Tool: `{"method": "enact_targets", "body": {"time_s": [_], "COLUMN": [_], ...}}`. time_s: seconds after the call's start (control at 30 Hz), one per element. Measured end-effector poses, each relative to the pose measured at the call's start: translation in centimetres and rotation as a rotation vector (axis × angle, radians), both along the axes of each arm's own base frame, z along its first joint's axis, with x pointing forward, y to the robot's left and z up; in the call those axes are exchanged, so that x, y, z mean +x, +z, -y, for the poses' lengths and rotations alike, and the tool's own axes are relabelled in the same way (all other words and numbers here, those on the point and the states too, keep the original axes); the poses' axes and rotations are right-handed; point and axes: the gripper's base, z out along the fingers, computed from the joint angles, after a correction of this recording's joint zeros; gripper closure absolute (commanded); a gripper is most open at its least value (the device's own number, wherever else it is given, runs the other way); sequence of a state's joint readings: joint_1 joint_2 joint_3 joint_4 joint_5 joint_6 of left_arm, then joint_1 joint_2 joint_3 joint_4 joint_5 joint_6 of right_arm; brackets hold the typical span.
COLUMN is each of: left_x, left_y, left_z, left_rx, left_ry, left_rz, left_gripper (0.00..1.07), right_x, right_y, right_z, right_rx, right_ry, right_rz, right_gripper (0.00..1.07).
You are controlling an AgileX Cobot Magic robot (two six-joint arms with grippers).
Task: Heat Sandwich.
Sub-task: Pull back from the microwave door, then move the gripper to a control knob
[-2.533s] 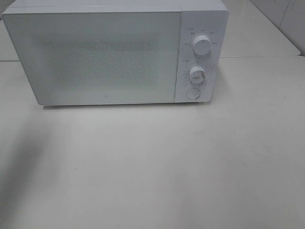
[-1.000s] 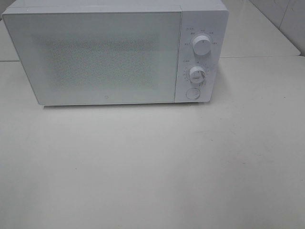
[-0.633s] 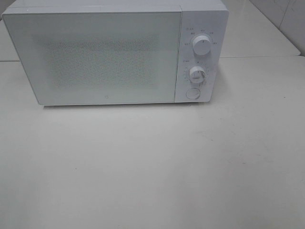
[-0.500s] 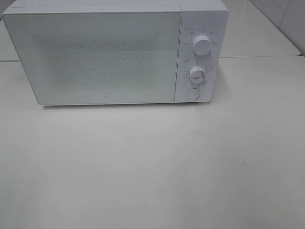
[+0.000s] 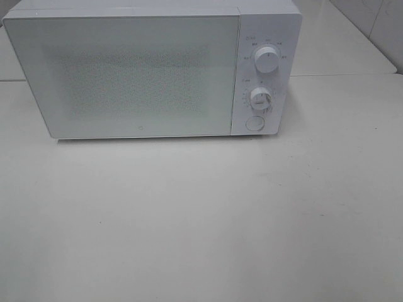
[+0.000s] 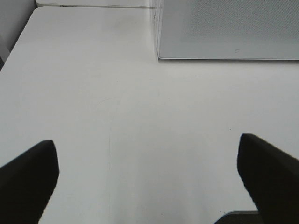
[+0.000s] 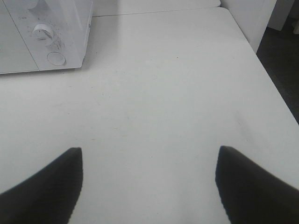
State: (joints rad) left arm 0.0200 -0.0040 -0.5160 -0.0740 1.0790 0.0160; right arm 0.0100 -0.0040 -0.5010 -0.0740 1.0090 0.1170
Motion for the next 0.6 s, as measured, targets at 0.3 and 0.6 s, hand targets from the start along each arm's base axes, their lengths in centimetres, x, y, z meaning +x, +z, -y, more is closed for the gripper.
{"method": "enact_targets", "body": {"time_s": [0.3,0.6], "left_x": [0.00,0.00], "left_y": [0.00,0.00], "left_z": [0.00,0.00], "left_rx": [0.000,0.000], "left_ry": [0.000,0.000], "left_rz": [0.000,0.000], "left_gripper": [0.08,0.08], "right_x": [0.00,0.00], "right_y": [0.00,0.00], "right_z": [0.00,0.00], "right_rx": [0.000,0.000], "right_ry": [0.000,0.000], "right_rz": [0.000,0.000], "right_gripper": [0.32,0.32]}}
